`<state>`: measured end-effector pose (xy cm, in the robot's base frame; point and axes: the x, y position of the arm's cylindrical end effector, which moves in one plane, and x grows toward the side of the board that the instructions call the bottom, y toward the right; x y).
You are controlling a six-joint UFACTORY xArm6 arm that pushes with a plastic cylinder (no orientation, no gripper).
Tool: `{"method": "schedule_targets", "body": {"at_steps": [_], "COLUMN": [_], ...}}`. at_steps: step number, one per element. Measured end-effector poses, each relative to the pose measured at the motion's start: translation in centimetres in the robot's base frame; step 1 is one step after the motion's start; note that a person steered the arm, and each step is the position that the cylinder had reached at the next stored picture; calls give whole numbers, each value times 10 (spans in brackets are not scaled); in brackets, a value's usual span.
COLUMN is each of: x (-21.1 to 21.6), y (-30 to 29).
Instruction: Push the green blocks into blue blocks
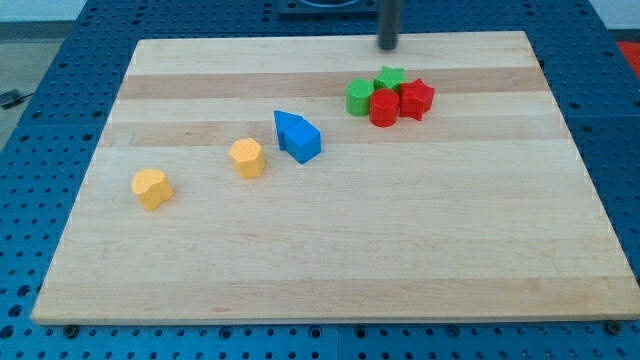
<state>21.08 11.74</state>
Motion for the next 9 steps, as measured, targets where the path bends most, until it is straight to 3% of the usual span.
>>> {"method": "schedule_targets", "body": {"at_steps": [1,2,5,9], "x": [21,51,119,124], "y": [43,31,-106,-146]}}
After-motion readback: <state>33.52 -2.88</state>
